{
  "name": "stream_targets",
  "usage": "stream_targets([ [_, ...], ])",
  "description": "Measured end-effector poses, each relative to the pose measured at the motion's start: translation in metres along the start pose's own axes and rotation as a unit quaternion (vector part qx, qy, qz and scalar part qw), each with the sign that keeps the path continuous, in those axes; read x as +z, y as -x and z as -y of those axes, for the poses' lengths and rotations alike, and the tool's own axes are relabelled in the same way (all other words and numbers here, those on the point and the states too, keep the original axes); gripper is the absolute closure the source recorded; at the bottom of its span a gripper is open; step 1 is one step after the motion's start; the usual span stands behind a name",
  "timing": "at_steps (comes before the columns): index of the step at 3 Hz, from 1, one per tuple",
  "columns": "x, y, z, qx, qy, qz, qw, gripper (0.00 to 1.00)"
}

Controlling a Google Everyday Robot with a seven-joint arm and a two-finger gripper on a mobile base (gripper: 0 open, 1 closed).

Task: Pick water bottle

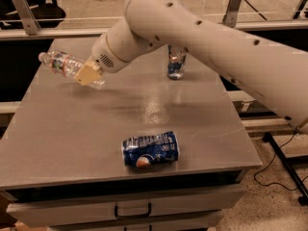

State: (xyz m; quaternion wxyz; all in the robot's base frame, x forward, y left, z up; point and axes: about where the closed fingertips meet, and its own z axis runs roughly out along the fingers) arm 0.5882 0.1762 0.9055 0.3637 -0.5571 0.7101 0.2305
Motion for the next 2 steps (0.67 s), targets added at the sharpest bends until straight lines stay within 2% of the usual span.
stream_targets([
  [1,-0.047,-0.009,0.013,-0.022,-0.005,0.043,0.9988,1.00],
  [2,-0.058,-0.016,0.018,-0.058,-0.015,0.044,0.9972,1.00],
])
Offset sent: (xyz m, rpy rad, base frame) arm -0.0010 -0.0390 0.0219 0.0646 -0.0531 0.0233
